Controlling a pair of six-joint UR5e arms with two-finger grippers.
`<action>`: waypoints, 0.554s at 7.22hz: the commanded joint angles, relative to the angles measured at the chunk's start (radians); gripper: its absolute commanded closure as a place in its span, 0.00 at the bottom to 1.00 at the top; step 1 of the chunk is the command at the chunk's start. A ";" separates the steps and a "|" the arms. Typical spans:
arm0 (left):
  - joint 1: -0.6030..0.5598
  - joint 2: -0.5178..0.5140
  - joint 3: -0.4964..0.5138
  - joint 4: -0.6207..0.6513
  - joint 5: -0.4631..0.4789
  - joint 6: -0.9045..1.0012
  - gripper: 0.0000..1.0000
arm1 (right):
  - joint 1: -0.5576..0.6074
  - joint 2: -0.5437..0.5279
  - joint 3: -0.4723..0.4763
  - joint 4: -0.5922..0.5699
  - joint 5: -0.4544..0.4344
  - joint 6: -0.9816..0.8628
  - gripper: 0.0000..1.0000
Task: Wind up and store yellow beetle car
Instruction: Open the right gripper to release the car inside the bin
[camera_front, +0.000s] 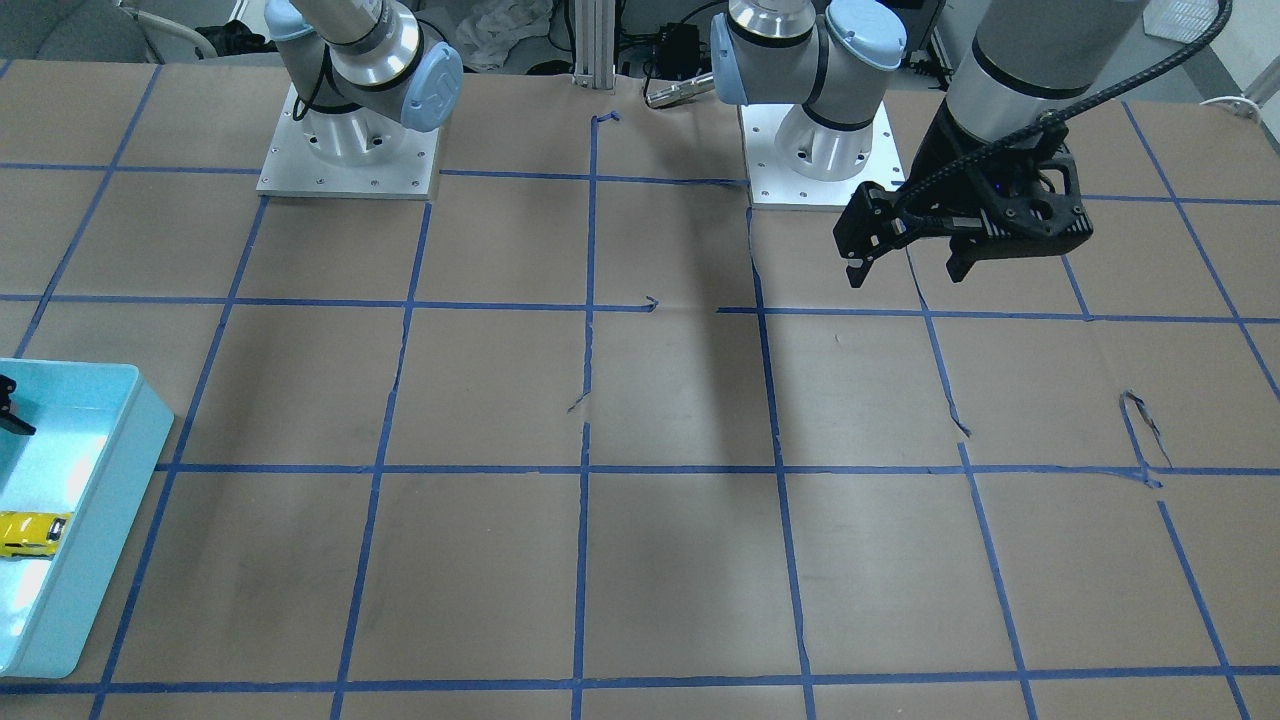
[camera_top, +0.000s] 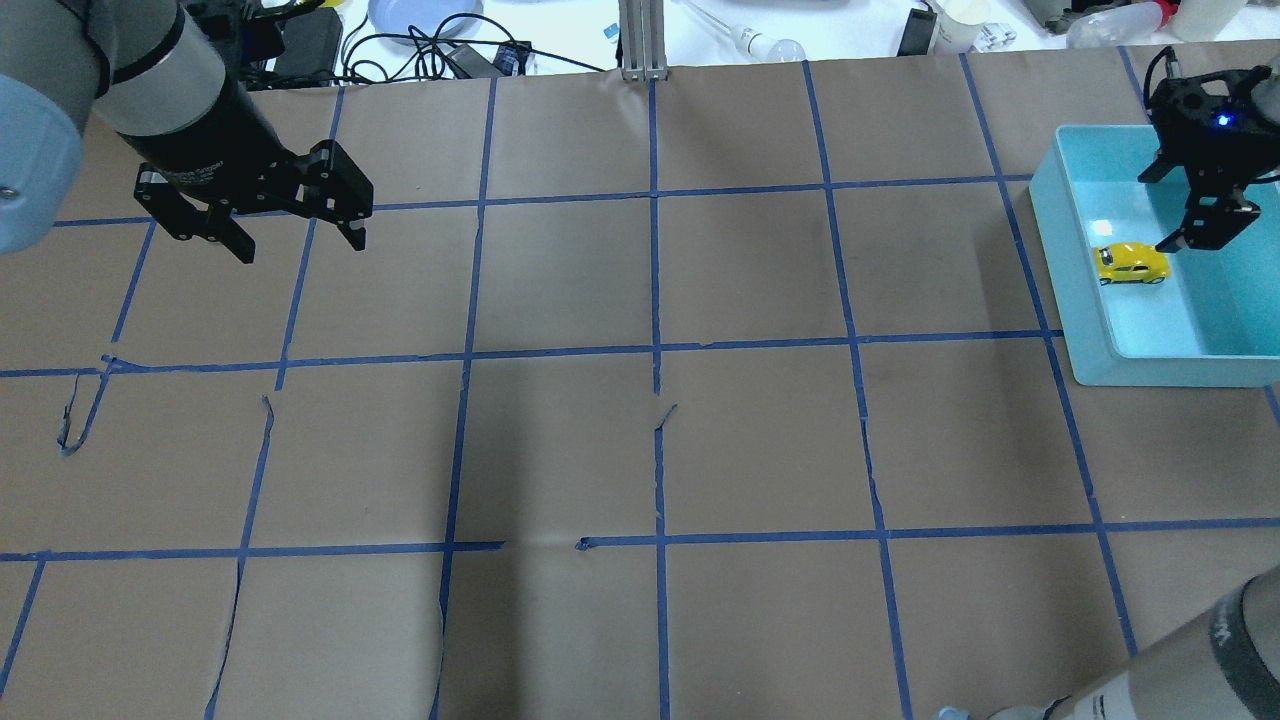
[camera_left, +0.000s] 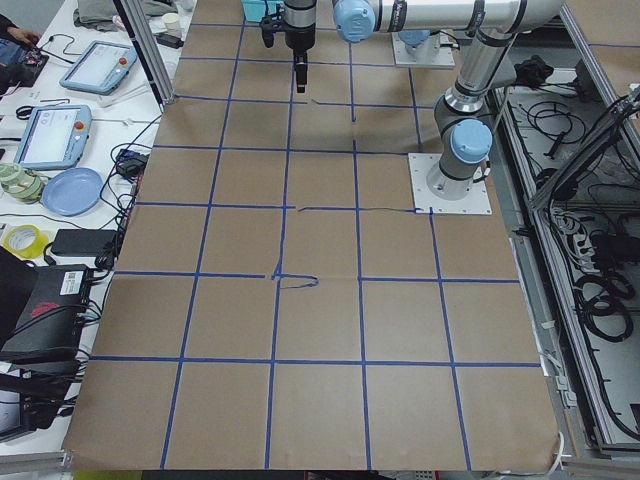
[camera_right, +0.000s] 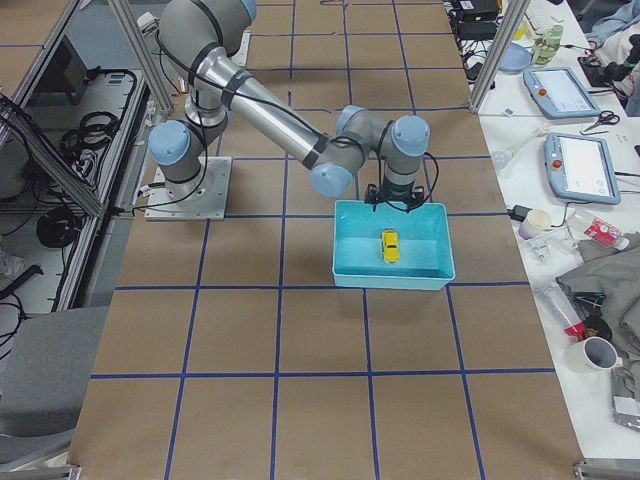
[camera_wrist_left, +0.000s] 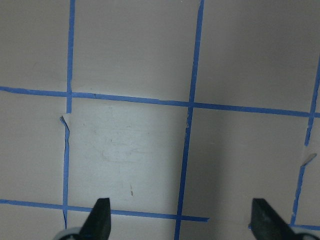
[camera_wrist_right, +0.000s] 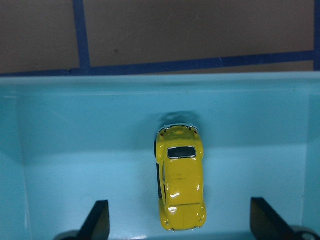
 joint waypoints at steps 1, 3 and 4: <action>-0.001 -0.002 0.001 0.002 0.001 0.010 0.00 | 0.174 -0.116 -0.035 0.145 0.022 0.342 0.00; -0.001 0.004 0.000 0.003 0.000 0.010 0.00 | 0.357 -0.201 -0.032 0.175 0.003 0.697 0.00; -0.001 0.001 0.001 0.003 0.000 0.007 0.00 | 0.423 -0.217 -0.030 0.167 0.014 0.943 0.00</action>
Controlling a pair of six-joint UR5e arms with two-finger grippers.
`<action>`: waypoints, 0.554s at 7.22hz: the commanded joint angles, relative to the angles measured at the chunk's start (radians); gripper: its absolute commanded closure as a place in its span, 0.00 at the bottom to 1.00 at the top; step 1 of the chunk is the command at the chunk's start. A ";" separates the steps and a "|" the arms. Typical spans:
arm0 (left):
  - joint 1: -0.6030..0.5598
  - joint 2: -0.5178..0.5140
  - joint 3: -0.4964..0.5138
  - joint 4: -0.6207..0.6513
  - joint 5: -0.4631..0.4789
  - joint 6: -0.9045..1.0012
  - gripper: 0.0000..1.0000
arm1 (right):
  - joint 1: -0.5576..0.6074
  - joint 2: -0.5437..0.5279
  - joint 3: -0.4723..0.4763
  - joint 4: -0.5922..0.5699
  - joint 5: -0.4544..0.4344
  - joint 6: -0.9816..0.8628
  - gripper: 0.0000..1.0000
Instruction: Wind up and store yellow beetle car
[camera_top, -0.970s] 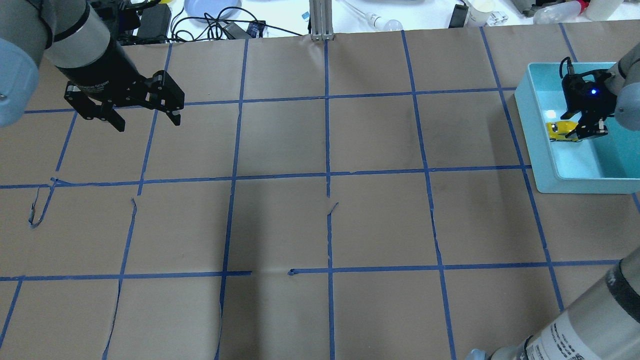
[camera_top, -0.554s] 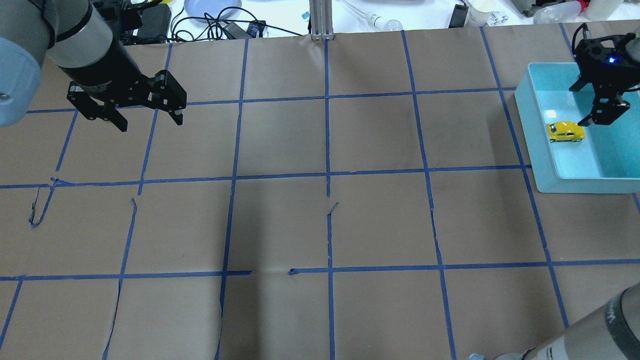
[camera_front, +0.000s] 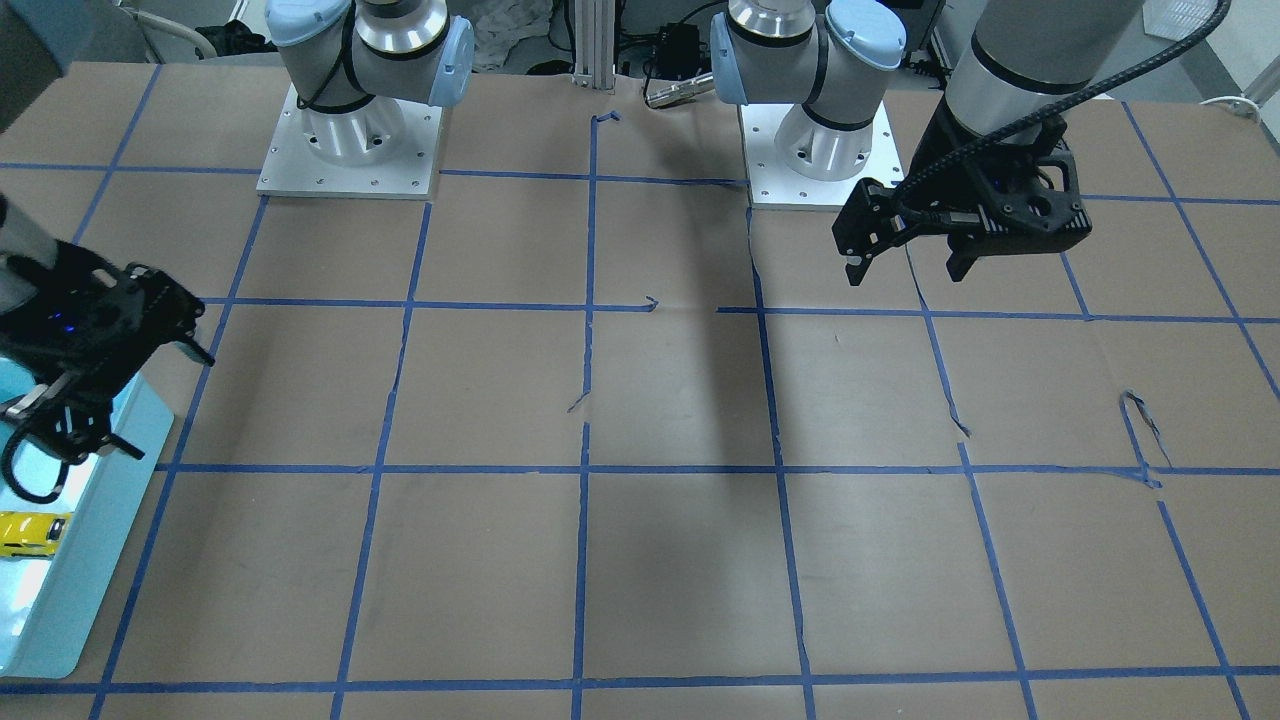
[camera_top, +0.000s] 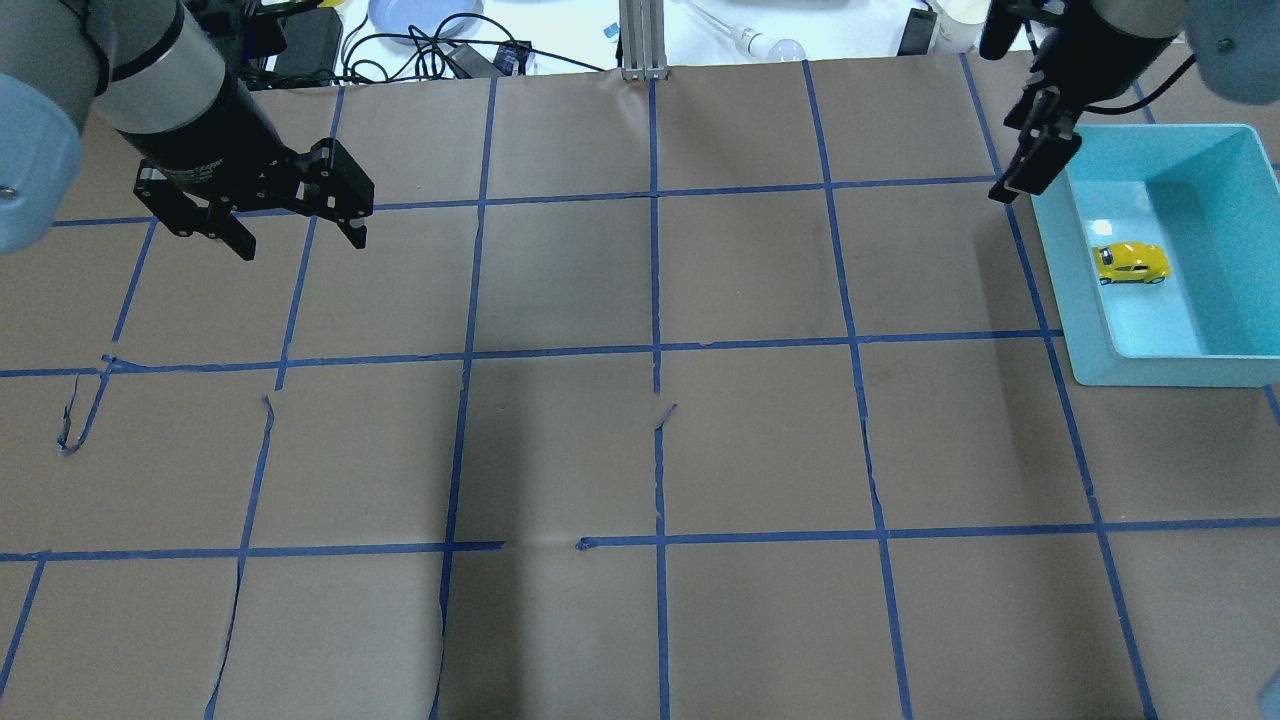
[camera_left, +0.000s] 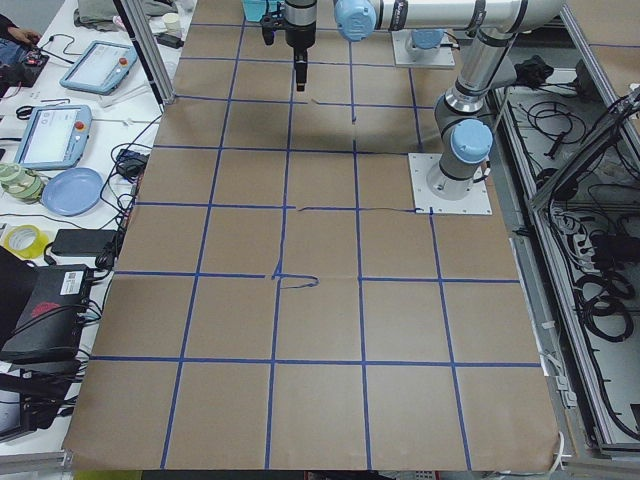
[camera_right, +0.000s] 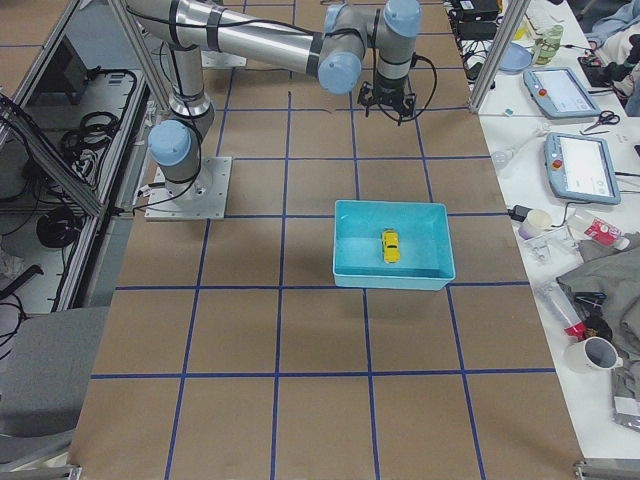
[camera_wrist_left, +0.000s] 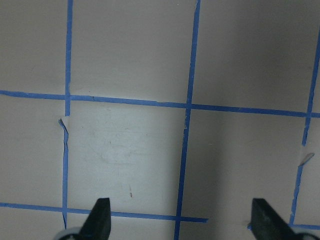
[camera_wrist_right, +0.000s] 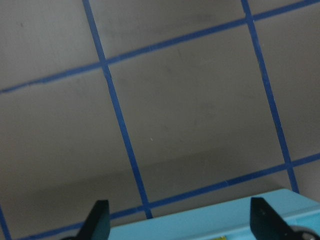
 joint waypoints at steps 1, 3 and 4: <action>0.000 -0.001 -0.001 0.000 0.001 0.002 0.00 | 0.164 -0.059 -0.003 0.000 0.000 0.542 0.00; 0.000 0.004 -0.003 0.011 0.003 0.001 0.00 | 0.287 -0.072 0.009 -0.017 -0.107 0.952 0.00; 0.000 -0.001 0.000 0.014 -0.002 -0.008 0.00 | 0.280 -0.098 0.012 -0.017 -0.082 1.053 0.00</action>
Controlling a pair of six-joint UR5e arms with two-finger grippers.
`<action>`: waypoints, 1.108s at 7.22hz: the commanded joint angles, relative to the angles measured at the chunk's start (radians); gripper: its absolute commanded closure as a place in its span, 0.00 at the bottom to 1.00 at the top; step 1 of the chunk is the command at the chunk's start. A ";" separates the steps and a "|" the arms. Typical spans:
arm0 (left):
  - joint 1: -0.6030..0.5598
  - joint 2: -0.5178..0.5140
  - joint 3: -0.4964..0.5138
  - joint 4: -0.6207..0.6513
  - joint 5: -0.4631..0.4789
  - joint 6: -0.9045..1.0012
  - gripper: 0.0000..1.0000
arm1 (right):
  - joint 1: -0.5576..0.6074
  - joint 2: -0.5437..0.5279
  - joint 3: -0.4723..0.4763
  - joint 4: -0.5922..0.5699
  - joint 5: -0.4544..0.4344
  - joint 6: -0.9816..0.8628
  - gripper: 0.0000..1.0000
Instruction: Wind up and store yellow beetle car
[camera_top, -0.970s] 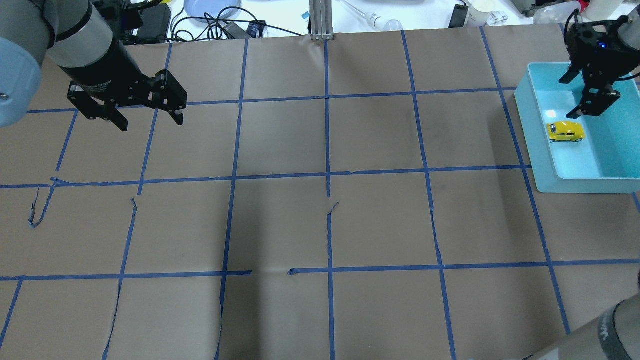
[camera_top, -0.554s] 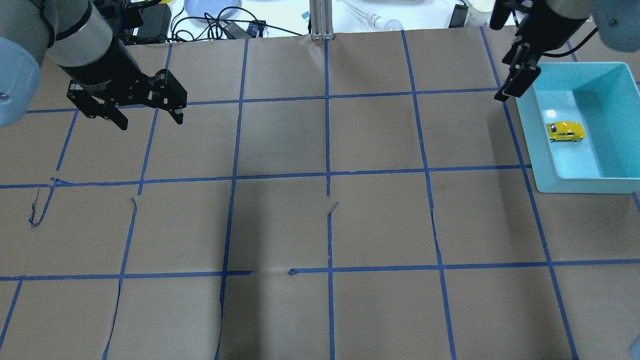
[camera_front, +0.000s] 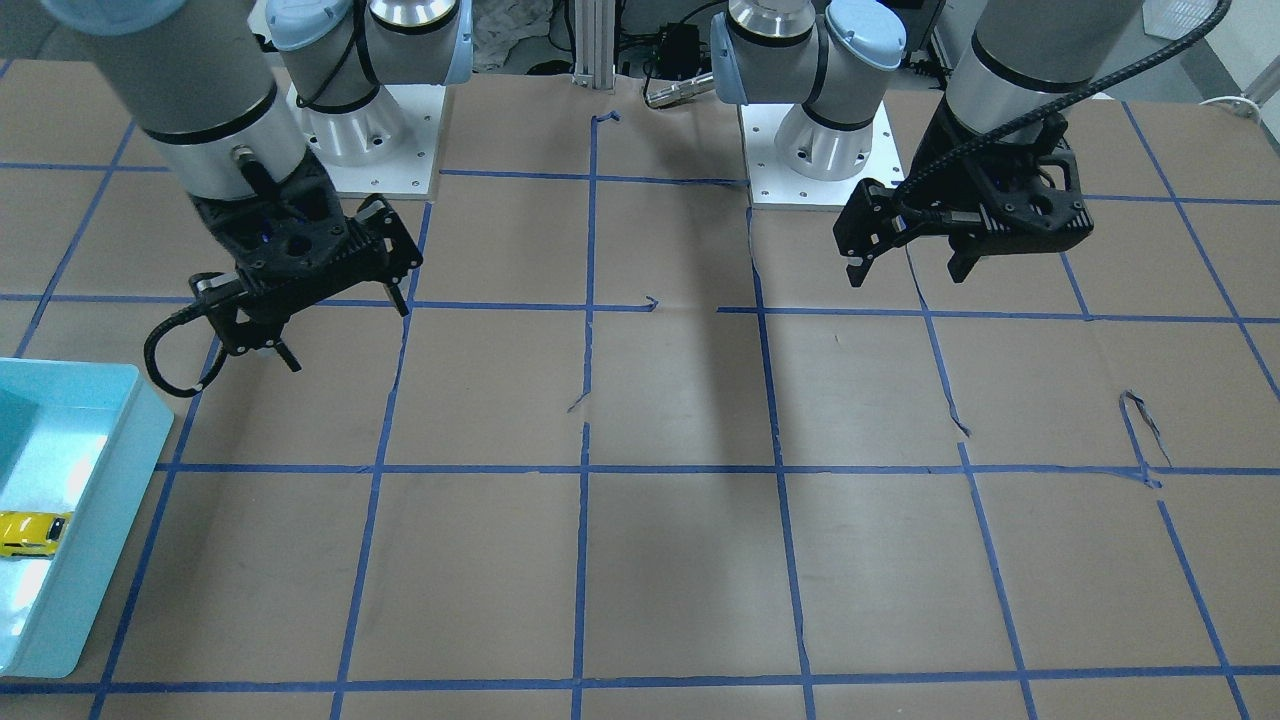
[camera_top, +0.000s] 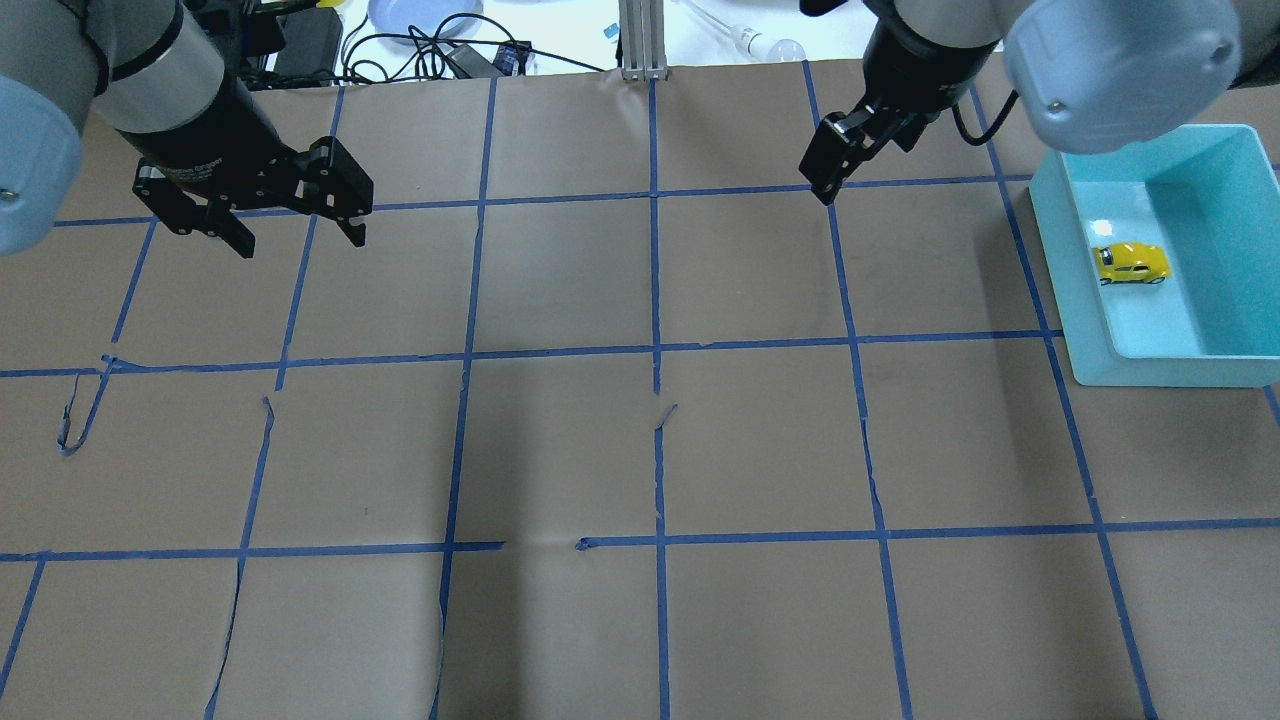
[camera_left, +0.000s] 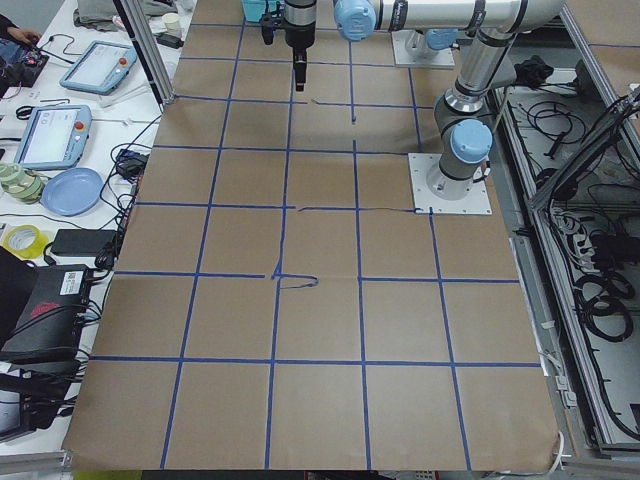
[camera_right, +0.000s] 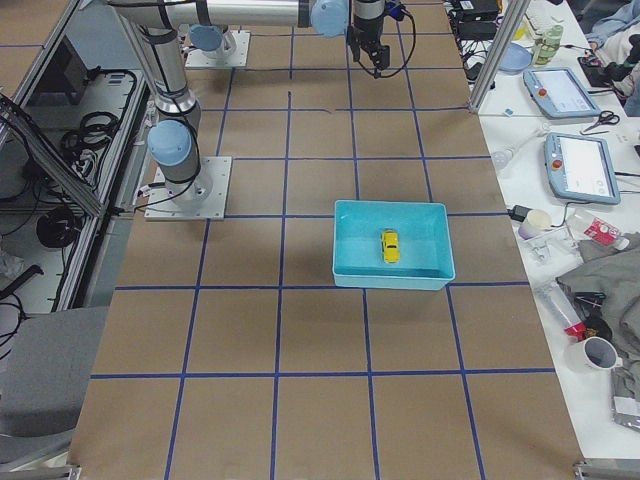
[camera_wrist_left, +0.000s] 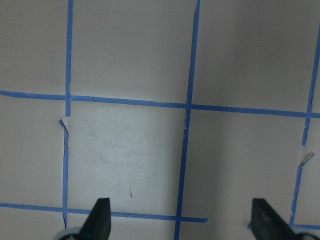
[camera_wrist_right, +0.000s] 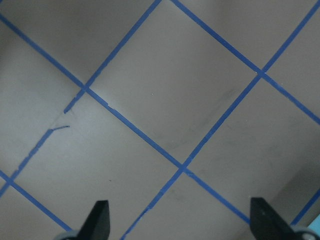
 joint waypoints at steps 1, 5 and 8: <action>0.000 -0.005 0.000 0.003 -0.001 0.001 0.00 | 0.012 -0.039 0.009 0.019 -0.009 0.239 0.00; 0.000 -0.003 0.001 0.005 -0.001 -0.008 0.00 | -0.045 -0.050 0.022 0.010 -0.011 0.347 0.00; 0.002 0.004 0.001 0.000 0.005 -0.012 0.00 | -0.045 -0.051 0.022 0.011 -0.014 0.353 0.00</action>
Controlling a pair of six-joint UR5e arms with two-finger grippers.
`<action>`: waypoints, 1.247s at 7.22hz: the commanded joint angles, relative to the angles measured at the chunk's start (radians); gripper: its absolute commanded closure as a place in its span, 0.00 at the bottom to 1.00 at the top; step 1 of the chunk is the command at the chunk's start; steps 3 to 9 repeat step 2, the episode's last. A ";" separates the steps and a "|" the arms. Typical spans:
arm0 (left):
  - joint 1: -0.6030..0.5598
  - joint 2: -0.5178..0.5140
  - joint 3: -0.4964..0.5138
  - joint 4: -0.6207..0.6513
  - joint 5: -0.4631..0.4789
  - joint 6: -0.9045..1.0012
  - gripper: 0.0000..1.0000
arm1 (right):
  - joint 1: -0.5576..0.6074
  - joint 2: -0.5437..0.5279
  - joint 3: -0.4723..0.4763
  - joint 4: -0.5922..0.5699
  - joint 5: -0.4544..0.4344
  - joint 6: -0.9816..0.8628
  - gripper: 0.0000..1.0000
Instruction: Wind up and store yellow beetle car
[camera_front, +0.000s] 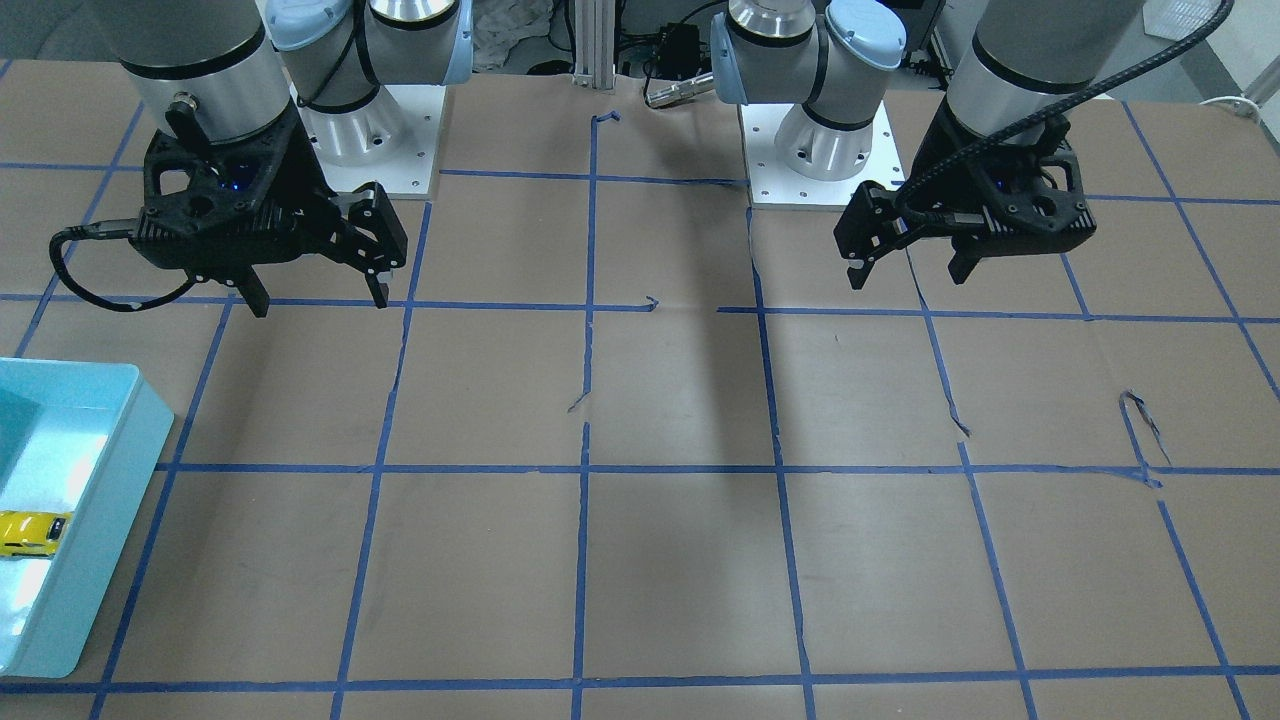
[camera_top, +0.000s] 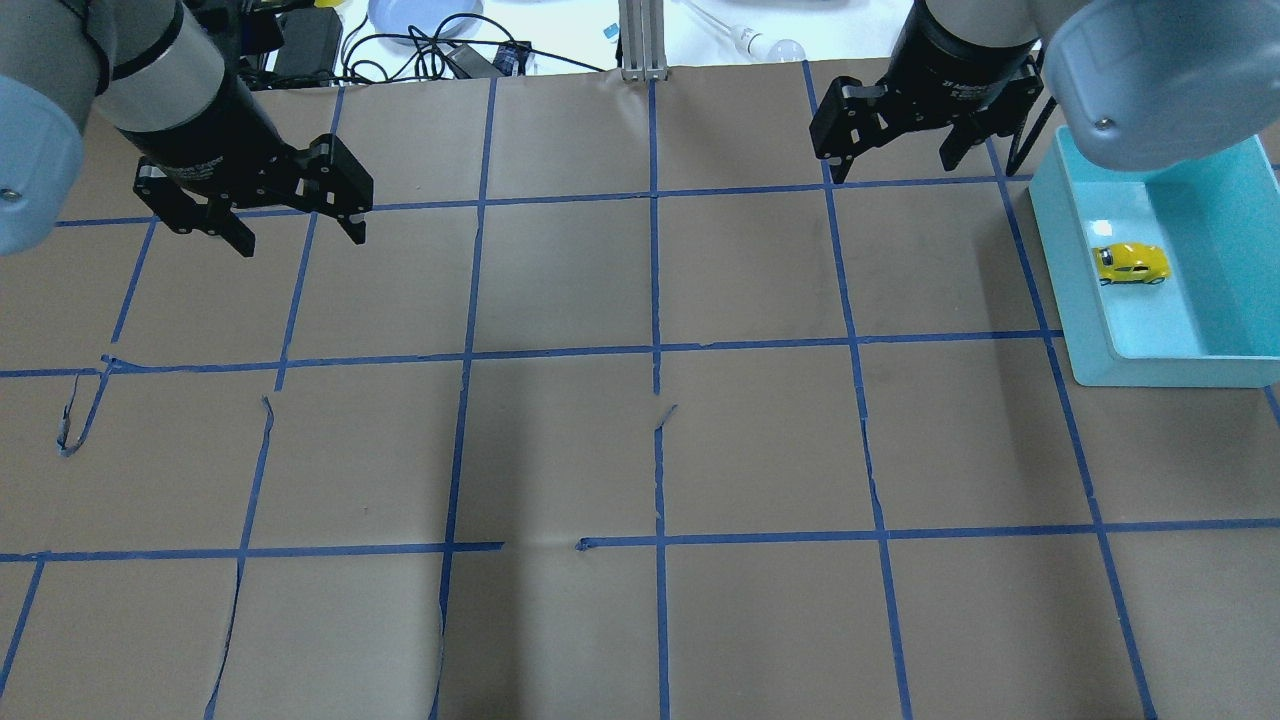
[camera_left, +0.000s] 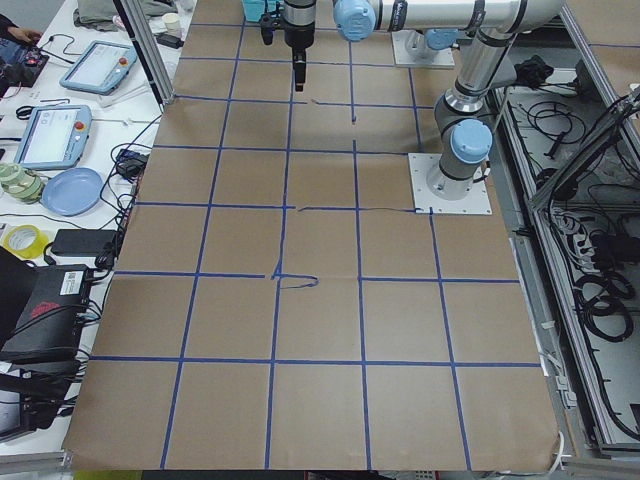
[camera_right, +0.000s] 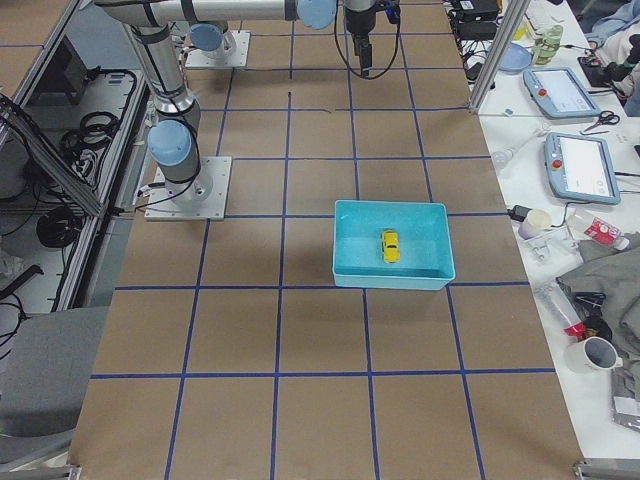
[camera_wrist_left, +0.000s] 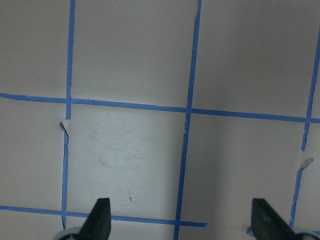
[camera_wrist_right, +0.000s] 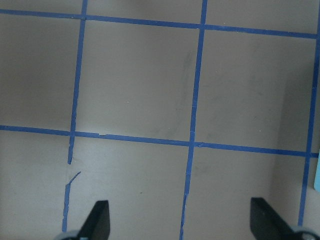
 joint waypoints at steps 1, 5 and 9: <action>0.001 0.005 -0.001 -0.004 -0.004 0.000 0.00 | 0.000 -0.012 0.000 0.012 -0.003 0.003 0.00; 0.001 0.005 -0.001 -0.002 -0.002 -0.002 0.00 | 0.000 -0.015 0.002 0.013 -0.003 0.003 0.00; 0.001 0.005 -0.001 -0.002 -0.002 -0.002 0.00 | 0.000 -0.015 0.002 0.013 -0.003 0.003 0.00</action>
